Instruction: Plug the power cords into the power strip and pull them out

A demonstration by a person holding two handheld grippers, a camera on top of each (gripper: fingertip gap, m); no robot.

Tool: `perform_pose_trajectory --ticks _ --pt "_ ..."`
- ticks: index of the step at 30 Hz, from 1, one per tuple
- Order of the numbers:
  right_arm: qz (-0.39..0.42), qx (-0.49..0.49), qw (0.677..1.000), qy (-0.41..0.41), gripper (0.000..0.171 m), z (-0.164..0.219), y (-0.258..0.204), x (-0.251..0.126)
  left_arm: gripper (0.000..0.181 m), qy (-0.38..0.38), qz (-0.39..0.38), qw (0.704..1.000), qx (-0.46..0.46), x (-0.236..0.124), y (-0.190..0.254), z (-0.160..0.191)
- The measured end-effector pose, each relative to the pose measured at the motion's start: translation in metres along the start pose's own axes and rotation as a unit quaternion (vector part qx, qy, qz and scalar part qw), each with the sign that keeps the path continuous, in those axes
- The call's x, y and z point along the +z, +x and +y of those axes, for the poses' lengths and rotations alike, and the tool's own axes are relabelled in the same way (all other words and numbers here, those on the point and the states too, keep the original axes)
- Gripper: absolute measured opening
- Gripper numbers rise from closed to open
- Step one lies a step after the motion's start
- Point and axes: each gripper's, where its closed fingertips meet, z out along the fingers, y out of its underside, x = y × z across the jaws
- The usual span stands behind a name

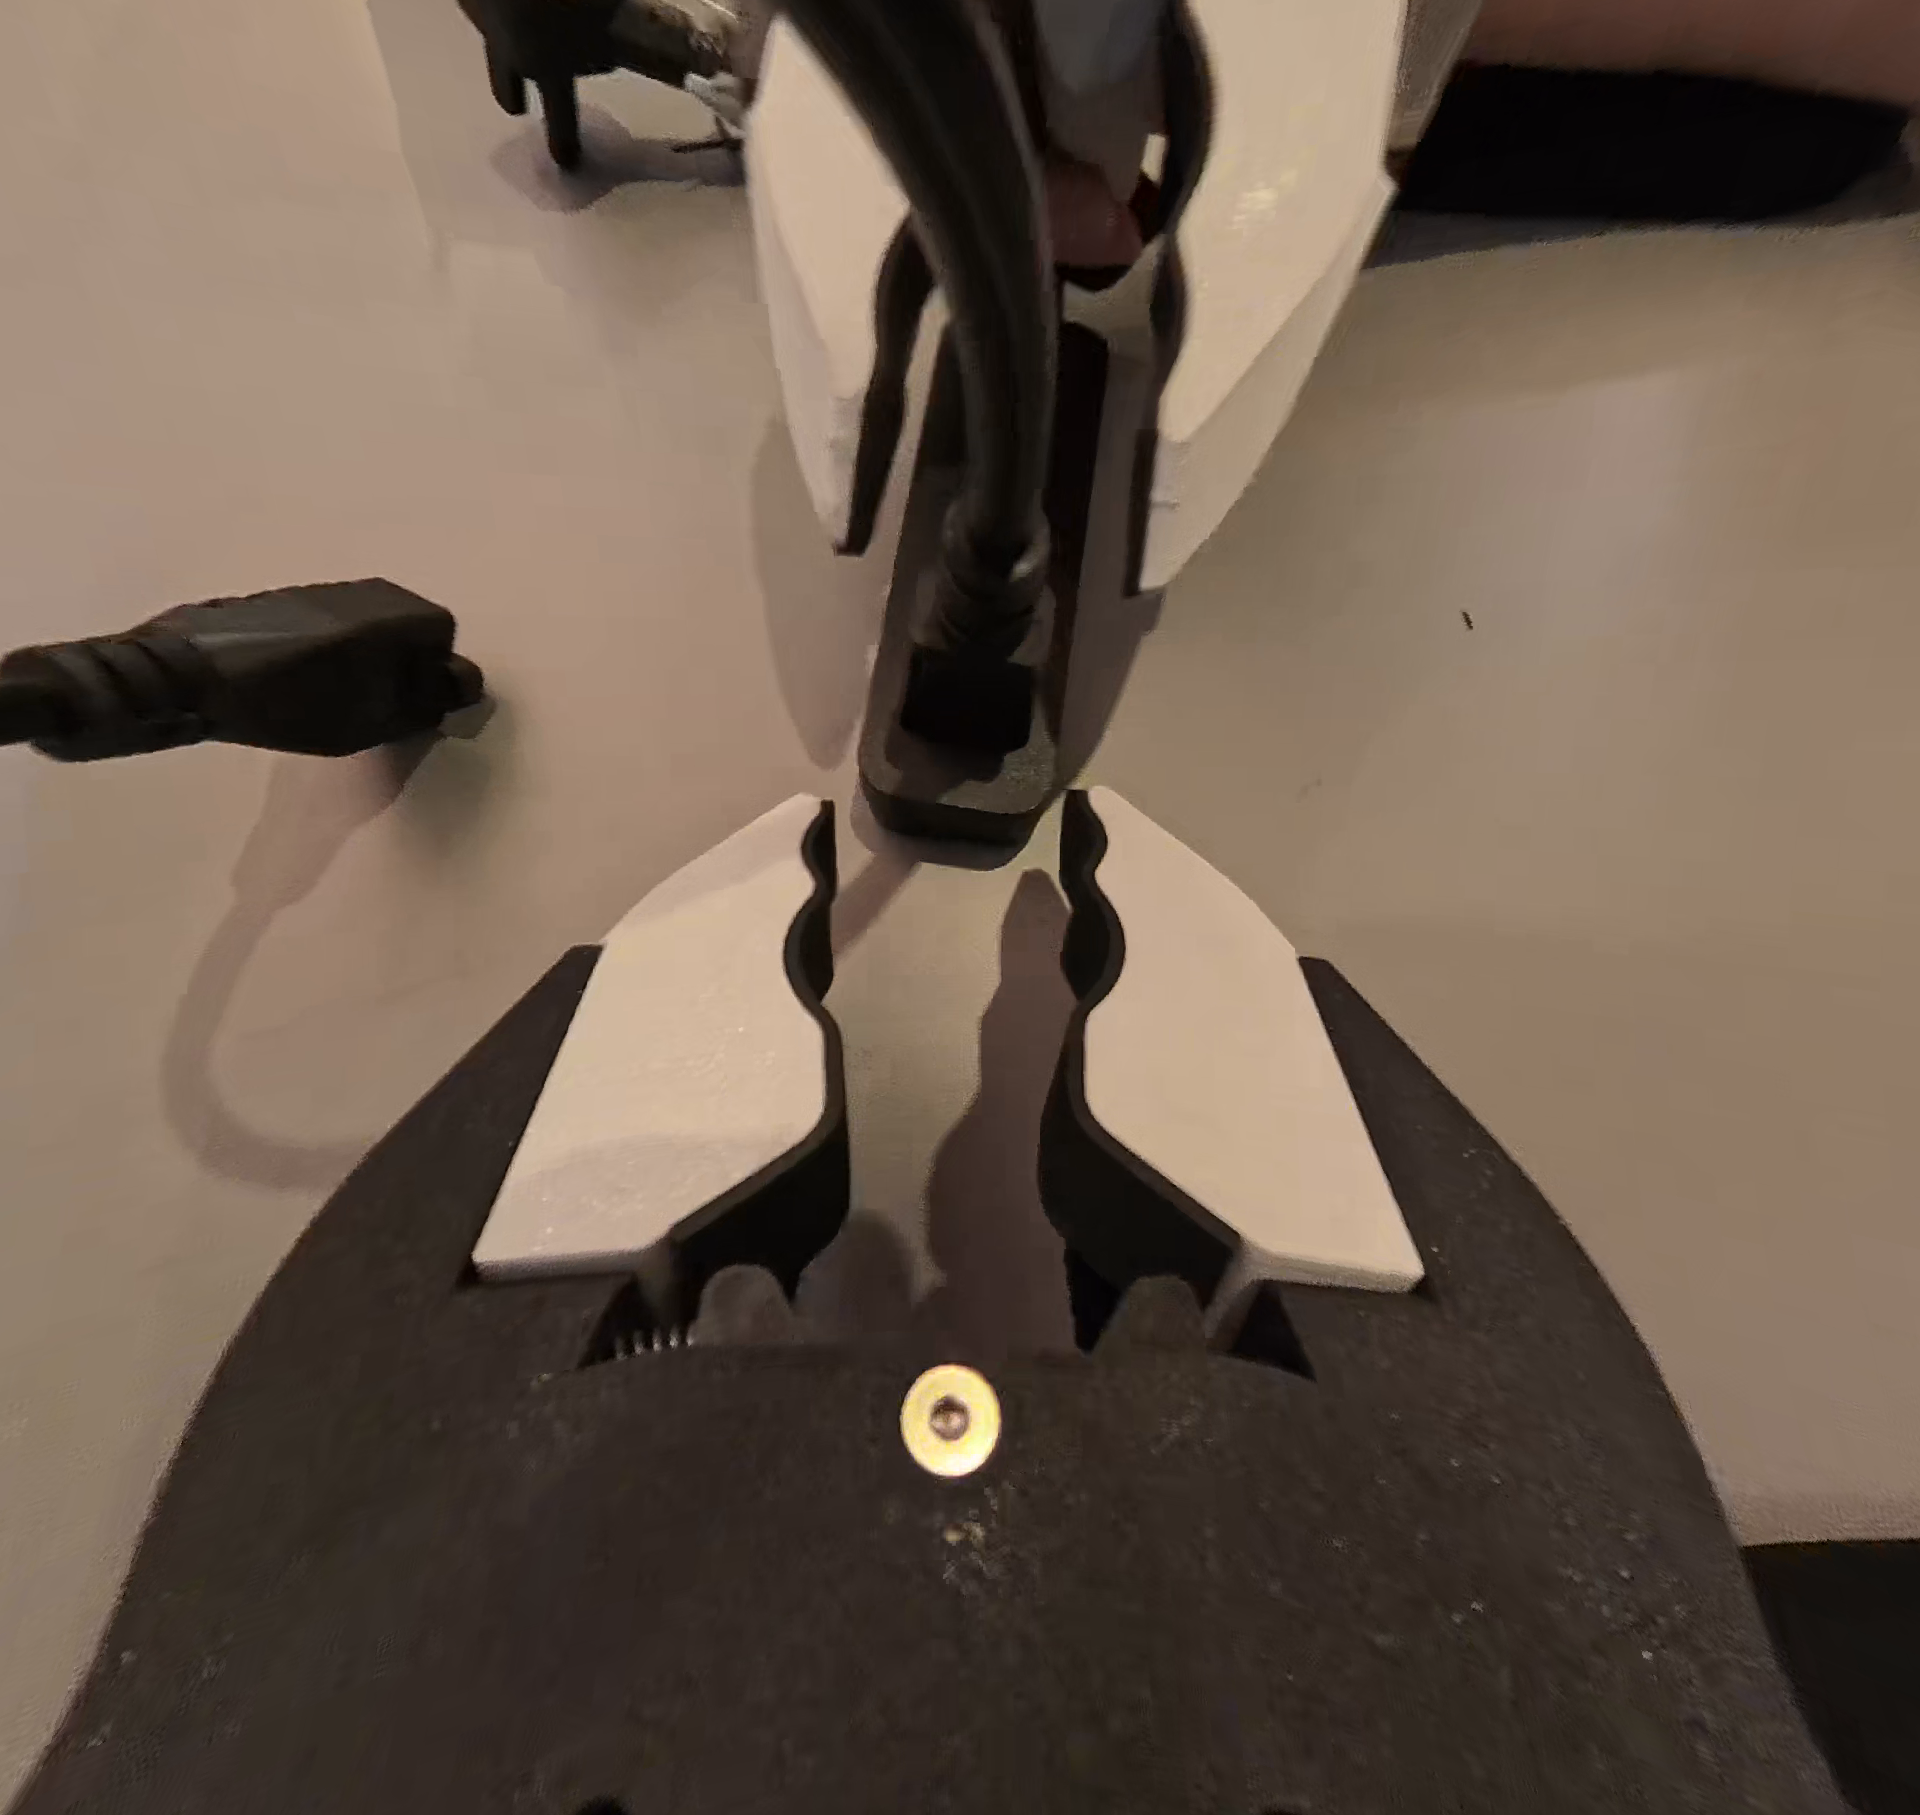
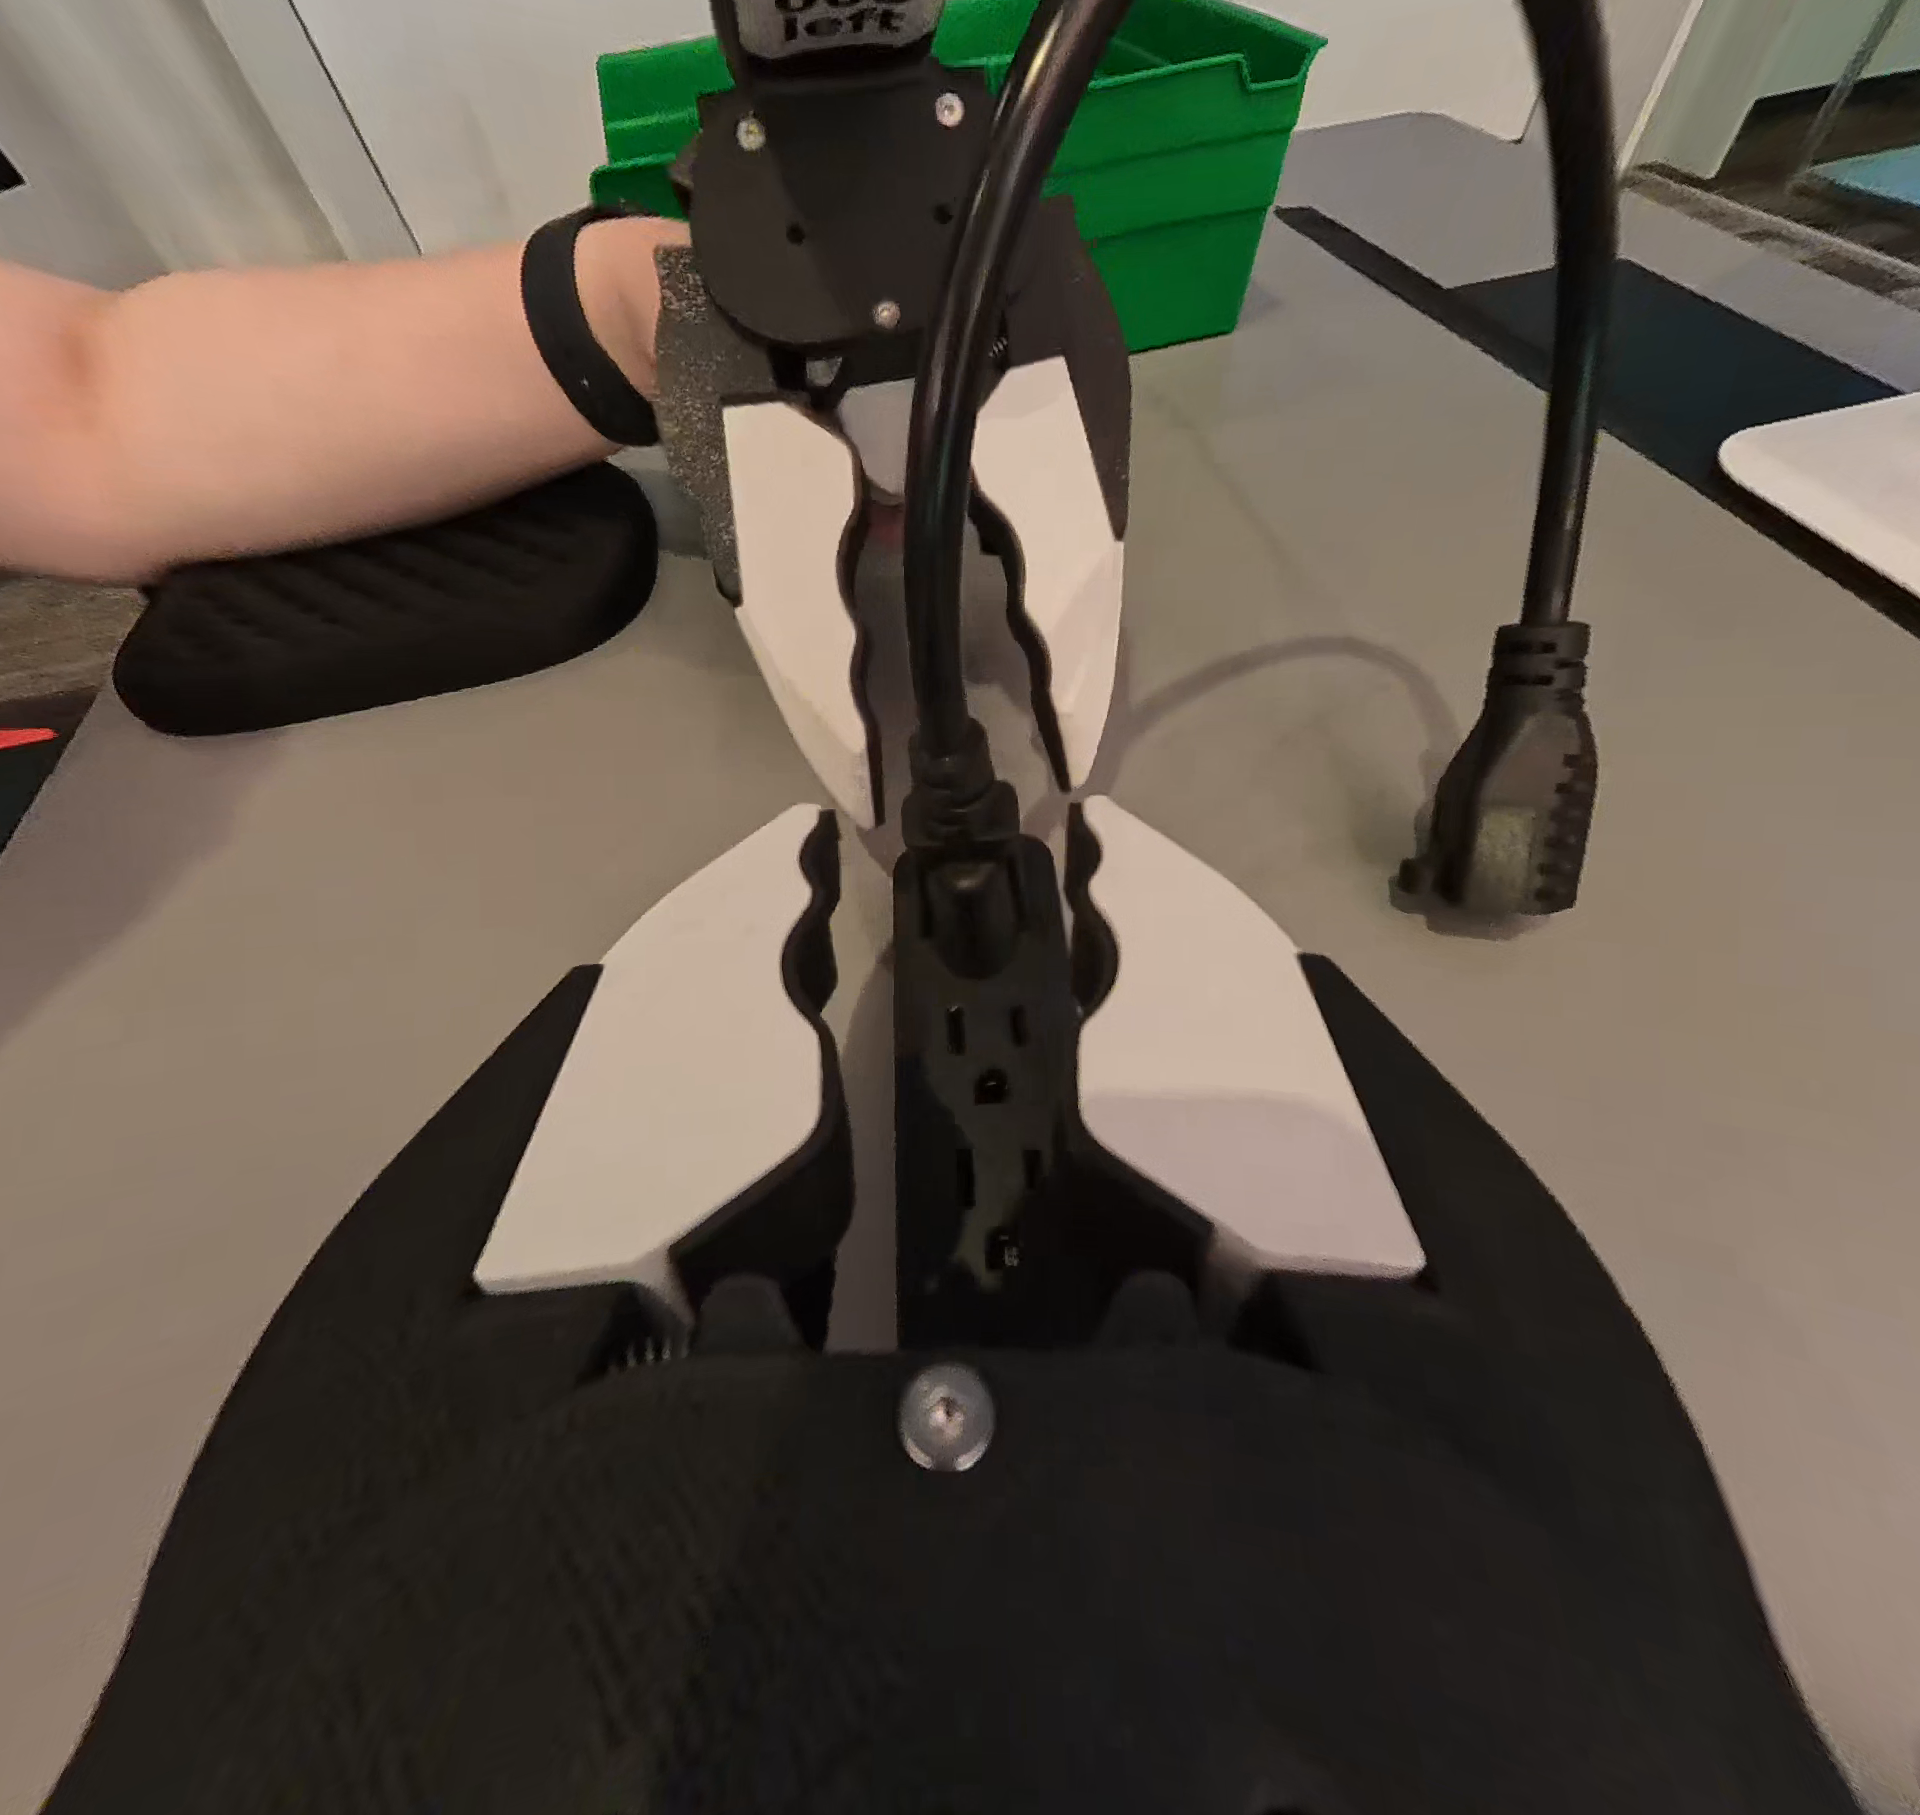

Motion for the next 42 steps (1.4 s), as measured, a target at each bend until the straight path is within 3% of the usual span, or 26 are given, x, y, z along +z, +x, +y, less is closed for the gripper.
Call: perform_pose_trajectory --ticks 2,6,10,12,14,24,36,42 --pt "-0.001 0.001 1.000 -0.013 0.040 0.005 0.002 0.004 0.037 -0.011 -0.006 1.000 0.015 0.005 0.001 0.002" --pt "-0.002 -0.011 1.000 -0.023 0.024 0.009 0.001 0.006 0.054 -0.035 -0.019 0.999 0.000 0.017 -0.003 0.008" --pt "0.000 -0.007 0.999 -0.049 0.027 0.014 0.003 0.011 0.042 -0.032 -0.017 0.999 0.001 0.027 -0.003 0.010" --pt "0.007 -0.020 0.997 -0.076 0.032 0.021 0.003 0.014 0.042 -0.029 -0.016 0.999 -0.003 0.027 -0.004 0.010" --pt "0.030 -0.037 0.996 -0.079 0.025 0.021 0.006 0.015 0.042 -0.022 -0.015 1.000 -0.003 0.027 -0.004 0.010" --pt "0.046 -0.043 0.996 -0.070 0.025 0.020 0.007 0.015 0.042 -0.014 -0.016 1.000 -0.001 0.027 -0.004 0.008" --pt "0.055 -0.016 0.996 -0.073 0.028 0.020 0.008 0.019 0.052 -0.017 -0.026 0.999 -0.012 0.035 -0.003 0.002" --pt "0.049 -0.009 0.996 -0.075 0.027 0.019 0.007 0.021 0.047 -0.017 -0.027 0.999 -0.010 0.034 -0.005 0.003"
